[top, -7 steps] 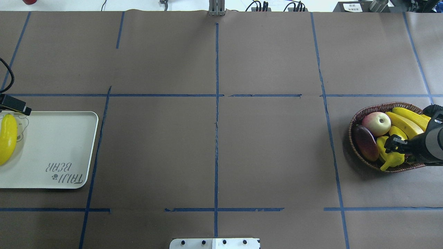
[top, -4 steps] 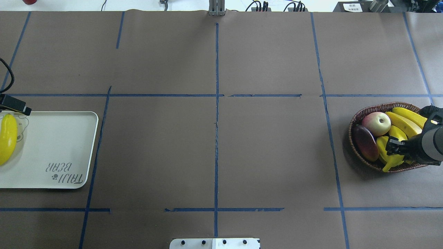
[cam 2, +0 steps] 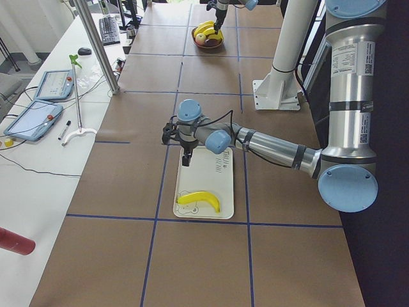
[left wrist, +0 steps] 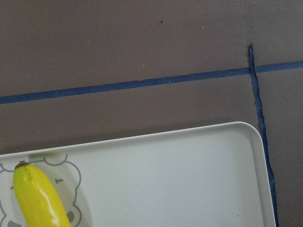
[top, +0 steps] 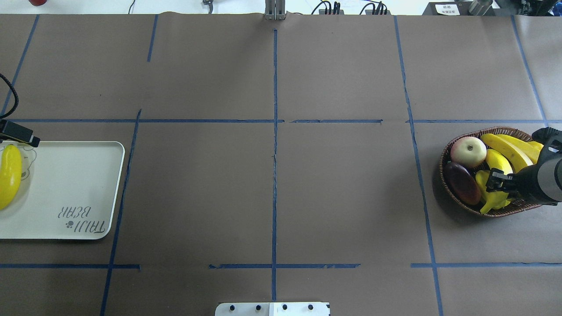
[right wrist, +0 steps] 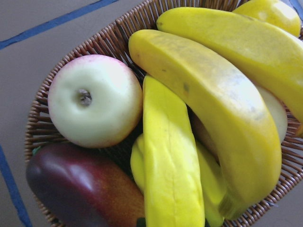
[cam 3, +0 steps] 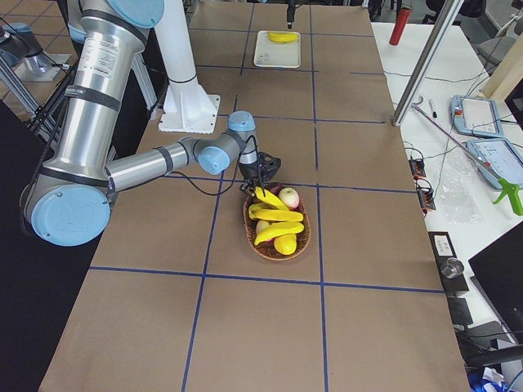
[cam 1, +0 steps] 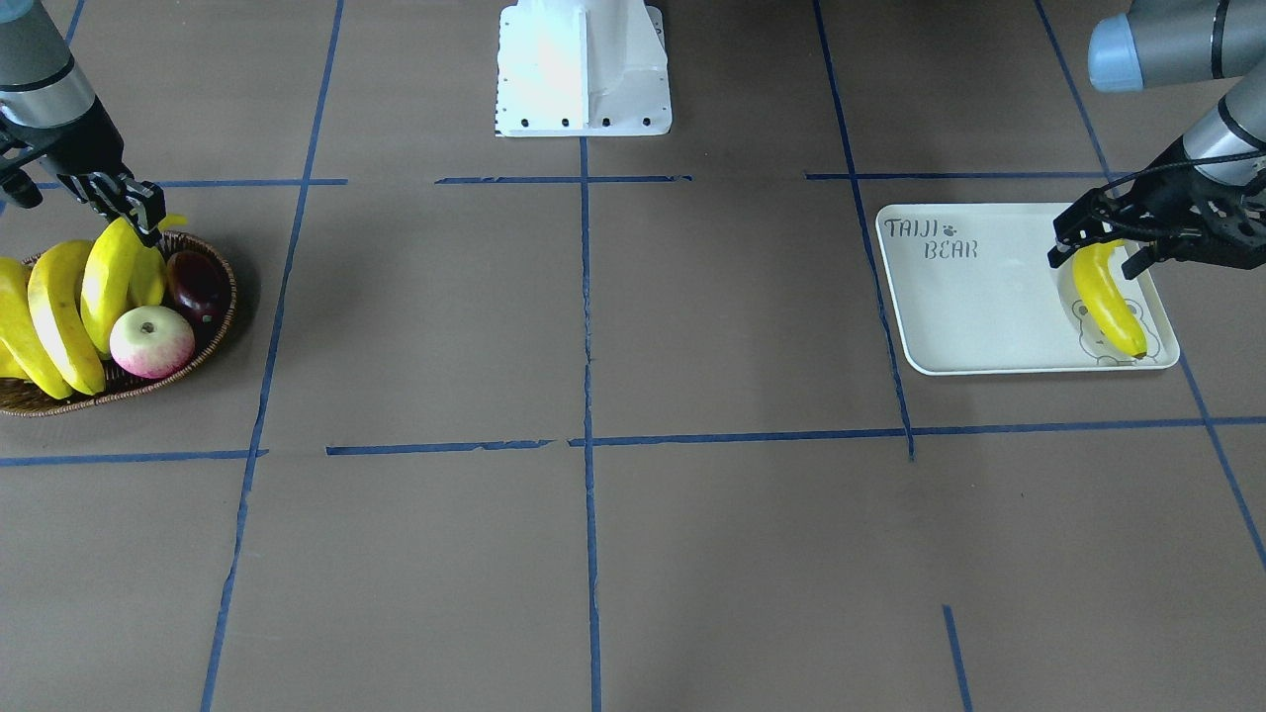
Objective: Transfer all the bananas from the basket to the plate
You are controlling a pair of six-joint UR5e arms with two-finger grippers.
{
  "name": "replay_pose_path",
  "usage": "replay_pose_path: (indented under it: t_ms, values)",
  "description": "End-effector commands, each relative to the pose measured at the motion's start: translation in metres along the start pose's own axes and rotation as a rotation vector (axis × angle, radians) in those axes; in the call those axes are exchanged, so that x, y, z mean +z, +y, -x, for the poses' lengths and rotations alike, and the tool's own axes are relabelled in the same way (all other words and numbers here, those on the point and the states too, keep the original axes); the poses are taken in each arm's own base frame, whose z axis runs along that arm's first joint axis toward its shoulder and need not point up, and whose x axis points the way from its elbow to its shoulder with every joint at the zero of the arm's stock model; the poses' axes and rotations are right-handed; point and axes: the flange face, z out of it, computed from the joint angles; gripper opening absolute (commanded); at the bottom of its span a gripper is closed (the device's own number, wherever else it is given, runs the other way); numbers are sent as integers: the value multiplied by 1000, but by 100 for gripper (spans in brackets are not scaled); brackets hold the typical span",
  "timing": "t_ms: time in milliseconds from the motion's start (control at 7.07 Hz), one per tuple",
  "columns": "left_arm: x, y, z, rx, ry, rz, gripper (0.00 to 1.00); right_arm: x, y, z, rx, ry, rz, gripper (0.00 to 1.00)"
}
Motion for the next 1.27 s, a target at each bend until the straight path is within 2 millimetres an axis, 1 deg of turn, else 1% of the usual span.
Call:
replay_pose_path:
  t_ms: [0,283,424,565,707,848,989,1131]
  values:
    - [1,-3,-1,2,1,-1,100,-27,-3,5,5,-45,-21,3]
    - [1,-4,-2,1,2,-2,100,-53,-12,9,25,-89,-54,3]
    - [1,-5,-2,1,2,-2,100,-61,-19,13,35,-111,-72,3]
    - [1,-6,-3,2,2,-3,100,-69,-21,33,11,-156,-79,4]
    - [-1,-10,-7,5,5,-7,100,-80,-22,64,-38,-219,-92,5]
    - [-1,-13,-10,4,7,-8,100,-91,-24,101,-77,-291,-106,5]
    - [-5,-22,-22,-45,30,-13,100,-101,-27,143,-103,-361,-115,6]
    - [-13,-35,-44,-118,81,-9,100,-105,-19,183,-140,-417,-99,6]
